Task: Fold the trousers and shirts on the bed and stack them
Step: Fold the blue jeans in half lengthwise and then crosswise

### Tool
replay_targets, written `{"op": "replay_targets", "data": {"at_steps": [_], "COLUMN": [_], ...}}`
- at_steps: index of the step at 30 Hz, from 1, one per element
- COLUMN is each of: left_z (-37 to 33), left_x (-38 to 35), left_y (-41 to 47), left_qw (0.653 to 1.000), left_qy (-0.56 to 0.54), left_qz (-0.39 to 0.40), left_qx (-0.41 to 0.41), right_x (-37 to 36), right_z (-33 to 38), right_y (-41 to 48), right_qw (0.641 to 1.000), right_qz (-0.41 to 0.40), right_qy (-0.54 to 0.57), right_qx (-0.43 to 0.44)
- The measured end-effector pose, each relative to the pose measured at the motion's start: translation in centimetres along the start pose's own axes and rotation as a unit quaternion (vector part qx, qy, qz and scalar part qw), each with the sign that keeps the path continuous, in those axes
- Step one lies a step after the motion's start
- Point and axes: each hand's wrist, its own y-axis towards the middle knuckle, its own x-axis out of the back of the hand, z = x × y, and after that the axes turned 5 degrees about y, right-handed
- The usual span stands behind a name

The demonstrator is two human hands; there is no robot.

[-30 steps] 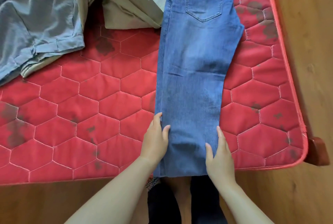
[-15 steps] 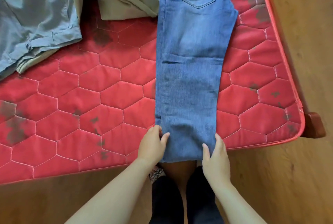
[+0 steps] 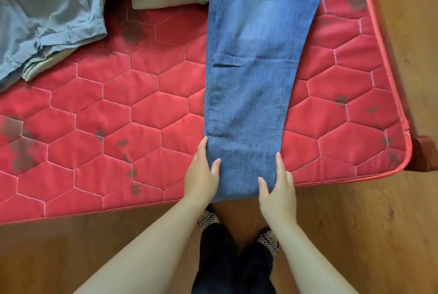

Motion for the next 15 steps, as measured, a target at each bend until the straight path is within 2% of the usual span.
{"op": "replay_targets", "data": {"at_steps": [2,4,10,15], "left_z": [-0.6,-1.5,-7.7,-16.1], "left_x": [0.3,1.4,7.6,14.1], "left_y": [-0.1,-0.7,-1.4,3.6], "left_qw": [1.000,0.999,0.988,0.977], "left_qy": [-0.021,-0.038,-0.078,-0.098], "left_qz": [0.011,-0.001,-0.048,-0.078], "left_qx": [-0.004,-0.031,-0.128,-0.170], "right_x": [0.5,1.7,8.2,13.3], "right_z": [0.7,1.9,8.8,18.2], "right_y": [0.4,0.3,-0.6,4.9], "right_qw": [0.999,0.999,0.991,0.973], "right_qz": [0.021,0.028,-0.039,-0.078], "right_qy": [0.029,0.039,0.090,0.074], "right_qx": [-0.025,-0.013,0.095,0.204]}}
